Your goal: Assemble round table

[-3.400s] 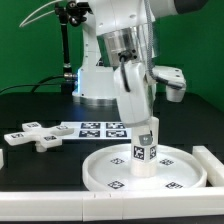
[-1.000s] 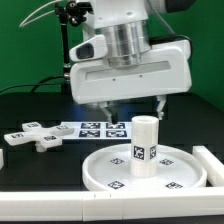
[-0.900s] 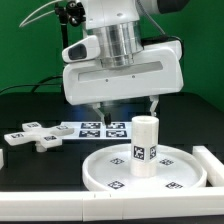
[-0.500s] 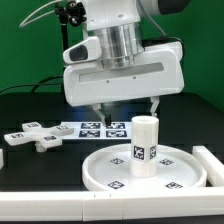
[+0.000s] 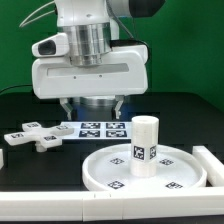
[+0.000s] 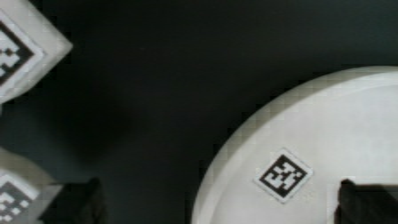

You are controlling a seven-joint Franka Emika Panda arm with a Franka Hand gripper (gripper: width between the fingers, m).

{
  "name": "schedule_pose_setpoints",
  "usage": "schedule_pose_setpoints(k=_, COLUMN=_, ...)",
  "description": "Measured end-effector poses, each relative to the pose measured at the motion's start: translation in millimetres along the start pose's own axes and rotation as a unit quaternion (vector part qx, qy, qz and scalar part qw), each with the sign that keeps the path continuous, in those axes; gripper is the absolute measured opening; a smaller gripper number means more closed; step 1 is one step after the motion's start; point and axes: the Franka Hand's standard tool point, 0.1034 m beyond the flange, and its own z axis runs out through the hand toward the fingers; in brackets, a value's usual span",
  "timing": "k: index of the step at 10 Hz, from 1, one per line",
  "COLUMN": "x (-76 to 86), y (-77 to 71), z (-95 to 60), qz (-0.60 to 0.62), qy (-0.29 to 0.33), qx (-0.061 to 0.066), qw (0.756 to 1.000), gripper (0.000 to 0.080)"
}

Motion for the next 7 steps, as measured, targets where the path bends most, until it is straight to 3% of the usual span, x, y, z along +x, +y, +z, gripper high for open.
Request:
schedule_pose_setpoints(k=3, x=0.1, y=3.5, z=0.1, qz=0.001, qy=0.000, qx=-0.001, qw=1.000, gripper=0.0648)
schedule_pose_setpoints(k=5, x=2.8, y=36.5, z=-4.0, qz=0.016, qy=0.004, qx=-0.011, qw=1.000, gripper=0.0648)
schedule_pose_setpoints(k=7, x=4.9, y=60.0, z=-5.7, qz=0.036, qy=0.015, qx=-0.020, qw=0.999, gripper=0.0648)
